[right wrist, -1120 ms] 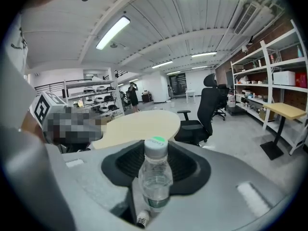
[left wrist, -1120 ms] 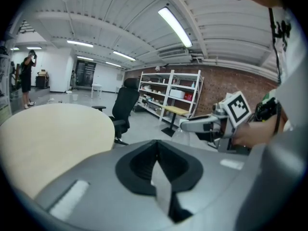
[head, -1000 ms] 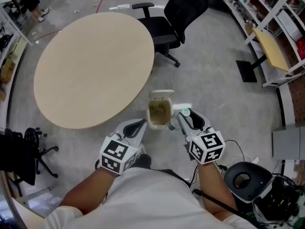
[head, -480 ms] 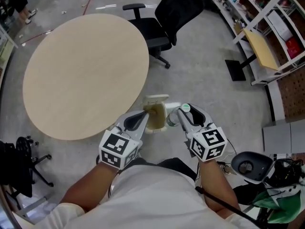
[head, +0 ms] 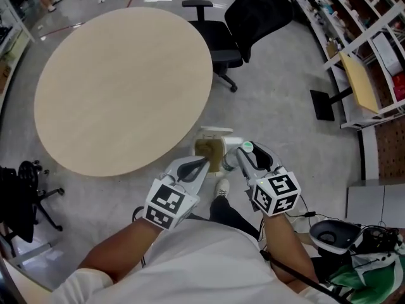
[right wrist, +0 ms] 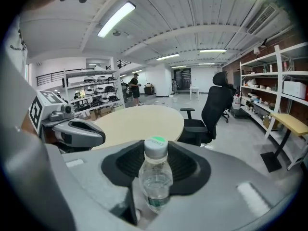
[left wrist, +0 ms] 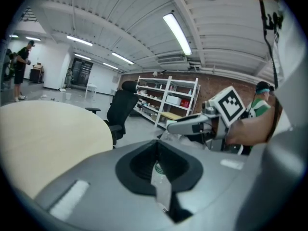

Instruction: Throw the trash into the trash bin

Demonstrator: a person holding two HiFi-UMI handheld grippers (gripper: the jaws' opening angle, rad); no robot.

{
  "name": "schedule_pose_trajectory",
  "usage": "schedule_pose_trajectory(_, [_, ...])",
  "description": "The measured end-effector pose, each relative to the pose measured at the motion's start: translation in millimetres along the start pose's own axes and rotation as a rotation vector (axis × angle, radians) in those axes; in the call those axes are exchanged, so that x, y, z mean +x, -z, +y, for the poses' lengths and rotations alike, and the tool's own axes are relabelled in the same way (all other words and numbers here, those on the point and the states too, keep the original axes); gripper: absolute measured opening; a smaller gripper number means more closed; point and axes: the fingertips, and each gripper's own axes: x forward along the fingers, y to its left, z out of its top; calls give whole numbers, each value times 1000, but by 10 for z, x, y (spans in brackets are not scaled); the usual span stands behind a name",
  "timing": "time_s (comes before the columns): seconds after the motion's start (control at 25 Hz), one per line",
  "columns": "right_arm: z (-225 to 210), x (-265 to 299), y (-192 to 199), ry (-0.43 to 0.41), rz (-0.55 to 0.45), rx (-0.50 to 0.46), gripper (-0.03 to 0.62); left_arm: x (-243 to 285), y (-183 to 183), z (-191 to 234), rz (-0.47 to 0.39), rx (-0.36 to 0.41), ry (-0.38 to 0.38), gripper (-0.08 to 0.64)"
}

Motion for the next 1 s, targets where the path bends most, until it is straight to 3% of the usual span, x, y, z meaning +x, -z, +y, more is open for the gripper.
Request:
schedule_pose_trajectory(0.16, [22,150,8,-64,14,-26,150,27,204,12,35,-30,-42,8])
schedule_pose_trajectory(0.4, [-137,330,93,-151,26,-44,150,124,295,189,51,-92,-193,8])
schedule_pose_trajectory(0.56, [-299,437,315,-200,48,-8,150,222,568,240,132,-109,-239,8])
schedule_pose_trajectory(0.72, [-411,643,594,-258,97,27,150,357,734,401,155,-152,-324,8])
schedule_pose_trajectory(1.0, [-344,1095,984,-355,158,-57,150,647,1094,540,203,-202,-354,8])
